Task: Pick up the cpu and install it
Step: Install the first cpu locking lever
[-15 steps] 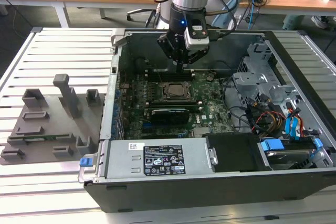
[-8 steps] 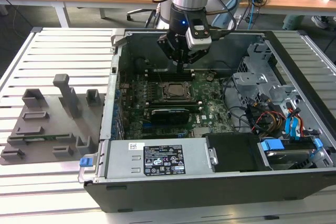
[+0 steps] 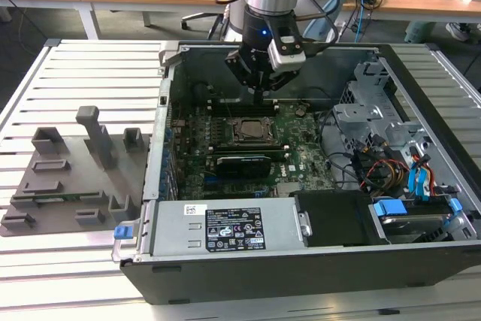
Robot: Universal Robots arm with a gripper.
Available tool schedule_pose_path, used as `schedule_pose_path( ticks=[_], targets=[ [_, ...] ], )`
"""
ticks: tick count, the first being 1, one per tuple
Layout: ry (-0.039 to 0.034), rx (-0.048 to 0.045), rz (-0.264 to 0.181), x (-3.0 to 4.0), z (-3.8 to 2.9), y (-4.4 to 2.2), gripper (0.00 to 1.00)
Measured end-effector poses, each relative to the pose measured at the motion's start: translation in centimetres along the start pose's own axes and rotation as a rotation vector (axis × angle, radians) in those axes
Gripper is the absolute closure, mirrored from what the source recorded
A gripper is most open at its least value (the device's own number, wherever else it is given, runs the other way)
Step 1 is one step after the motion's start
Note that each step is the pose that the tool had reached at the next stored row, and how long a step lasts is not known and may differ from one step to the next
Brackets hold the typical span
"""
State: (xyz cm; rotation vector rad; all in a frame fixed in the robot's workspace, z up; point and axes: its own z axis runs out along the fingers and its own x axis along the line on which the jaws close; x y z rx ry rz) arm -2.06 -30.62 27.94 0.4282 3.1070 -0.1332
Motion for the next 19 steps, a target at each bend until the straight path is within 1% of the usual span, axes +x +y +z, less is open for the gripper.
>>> schedule_pose_path(
  ticks=[8,9,10,11,12,13,16,19],
  targets=[
    [-0.0048,-0.0019,-0.063,0.00,-0.01,-0.01,0.89],
    [-0.0043,-0.0065,-0.070,0.00,-0.02,-0.01,0.89],
    [0.0015,-0.0350,-0.082,0.00,0.00,0.00,0.89],
    [0.0053,-0.0527,-0.086,0.00,0.00,0.00,0.89],
    [0.0083,-0.0662,-0.090,0.00,0.00,0.00,0.89],
    [0.0101,-0.0759,-0.100,0.00,-0.01,0.00,0.89],
    [0.0064,-0.0767,-0.179,0.00,0.00,0.00,0.89],
    [0.0041,-0.0768,-0.229,0.00,0.00,0.00,0.89]
  ],
)
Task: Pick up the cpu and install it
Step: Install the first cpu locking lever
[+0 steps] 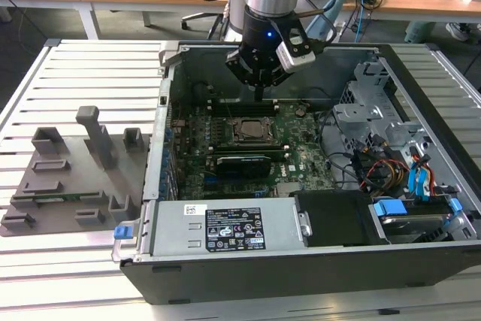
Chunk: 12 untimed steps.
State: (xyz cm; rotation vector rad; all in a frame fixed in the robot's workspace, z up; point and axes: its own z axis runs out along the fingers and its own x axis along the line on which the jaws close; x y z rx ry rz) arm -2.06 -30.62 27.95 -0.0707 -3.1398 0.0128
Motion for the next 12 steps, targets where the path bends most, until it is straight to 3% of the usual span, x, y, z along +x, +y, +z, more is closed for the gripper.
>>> schedule_pose_path(
  ticks=[12],
  targets=[
    [-0.0012,-0.0005,-0.149,0.00,0.00,0.00,0.89]
  ],
)
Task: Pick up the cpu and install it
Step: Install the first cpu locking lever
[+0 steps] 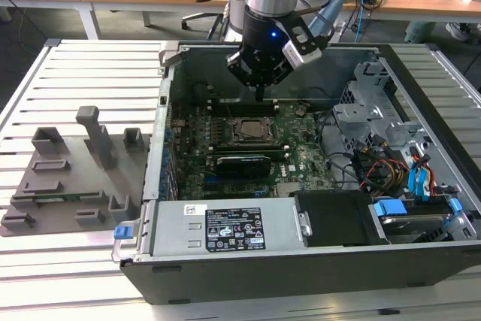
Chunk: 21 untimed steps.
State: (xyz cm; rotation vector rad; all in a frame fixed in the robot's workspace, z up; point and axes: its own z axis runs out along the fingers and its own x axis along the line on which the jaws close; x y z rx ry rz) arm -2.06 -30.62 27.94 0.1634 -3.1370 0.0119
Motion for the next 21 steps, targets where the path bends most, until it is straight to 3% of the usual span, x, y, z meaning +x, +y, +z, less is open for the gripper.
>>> schedule_pose_path(
  ticks=[4,11,21],
  targets=[
    [-0.0004,-0.0002,-0.043,0.00,0.00,0.00,0.89],
    [-0.0004,-0.0002,-0.047,0.05,0.00,0.01,0.89],
    [-0.0004,-0.0002,-0.047,0.98,0.00,0.10,0.89]
  ],
)
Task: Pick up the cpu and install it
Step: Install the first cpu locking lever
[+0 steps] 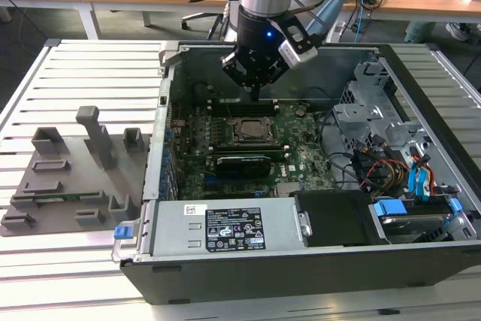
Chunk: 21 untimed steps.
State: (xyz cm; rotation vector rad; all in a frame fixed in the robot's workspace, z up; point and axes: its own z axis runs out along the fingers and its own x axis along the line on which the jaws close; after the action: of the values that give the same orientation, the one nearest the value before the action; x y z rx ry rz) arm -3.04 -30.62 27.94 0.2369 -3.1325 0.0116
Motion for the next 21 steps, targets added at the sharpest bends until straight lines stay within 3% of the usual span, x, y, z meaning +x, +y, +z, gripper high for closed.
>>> schedule_pose_path(
  ticks=[21],
  targets=[
    [0.0000,0.0000,0.000,2.41,0.00,0.37,0.89]
  ],
)
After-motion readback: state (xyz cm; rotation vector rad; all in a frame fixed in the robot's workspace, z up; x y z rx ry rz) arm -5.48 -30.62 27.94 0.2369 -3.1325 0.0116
